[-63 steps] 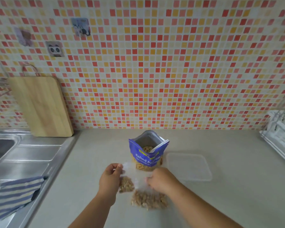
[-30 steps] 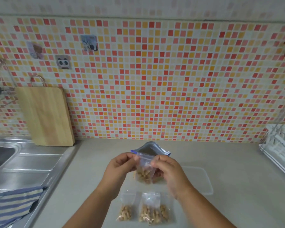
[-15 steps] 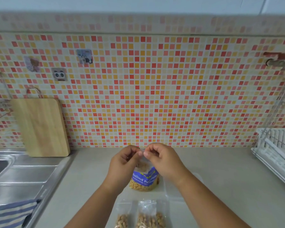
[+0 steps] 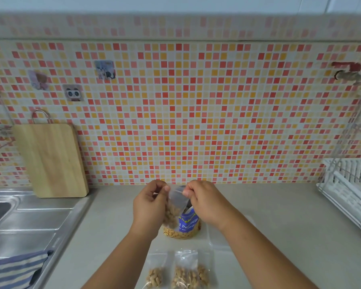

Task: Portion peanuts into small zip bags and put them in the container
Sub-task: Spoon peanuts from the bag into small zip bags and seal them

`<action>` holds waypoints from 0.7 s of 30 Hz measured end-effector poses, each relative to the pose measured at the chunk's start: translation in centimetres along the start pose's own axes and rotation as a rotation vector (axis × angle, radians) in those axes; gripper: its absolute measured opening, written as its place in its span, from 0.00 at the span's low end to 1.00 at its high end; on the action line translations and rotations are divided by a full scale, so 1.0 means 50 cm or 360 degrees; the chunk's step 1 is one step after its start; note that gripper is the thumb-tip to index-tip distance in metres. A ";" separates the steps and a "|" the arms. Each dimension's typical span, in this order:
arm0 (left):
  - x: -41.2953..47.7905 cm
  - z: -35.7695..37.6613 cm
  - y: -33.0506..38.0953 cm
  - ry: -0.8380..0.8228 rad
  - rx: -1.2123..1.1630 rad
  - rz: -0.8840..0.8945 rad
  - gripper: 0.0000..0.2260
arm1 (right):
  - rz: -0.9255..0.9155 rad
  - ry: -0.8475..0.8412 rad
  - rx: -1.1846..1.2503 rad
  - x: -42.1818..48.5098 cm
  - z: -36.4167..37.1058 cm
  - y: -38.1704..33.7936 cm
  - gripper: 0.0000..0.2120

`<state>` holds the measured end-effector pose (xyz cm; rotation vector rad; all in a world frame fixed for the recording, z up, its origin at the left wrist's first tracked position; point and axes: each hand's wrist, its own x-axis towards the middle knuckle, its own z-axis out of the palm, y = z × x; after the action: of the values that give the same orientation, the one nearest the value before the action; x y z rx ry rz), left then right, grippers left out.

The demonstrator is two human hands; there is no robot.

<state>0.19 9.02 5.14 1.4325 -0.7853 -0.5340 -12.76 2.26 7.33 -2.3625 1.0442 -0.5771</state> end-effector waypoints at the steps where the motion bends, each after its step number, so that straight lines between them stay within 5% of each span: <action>1: 0.000 -0.002 -0.002 0.0019 -0.0009 -0.0025 0.07 | 0.0008 0.0004 -0.0001 0.001 0.004 0.004 0.08; 8: 0.007 -0.014 -0.035 -0.0060 -0.0055 -0.0223 0.07 | 0.0112 -0.0004 0.0107 0.006 0.022 0.019 0.10; 14: -0.023 -0.026 -0.154 -0.0040 -0.0105 -0.0639 0.06 | 0.0519 -0.0211 0.0351 -0.013 0.108 0.073 0.16; 21: -0.060 -0.031 -0.292 0.0032 0.0365 -0.0888 0.06 | 0.0809 -0.0554 -0.0538 -0.065 0.239 0.149 0.21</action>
<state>1.31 10.93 -9.66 1.8793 -0.4298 -0.8713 -12.30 3.49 -7.05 -2.2138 1.5840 0.2044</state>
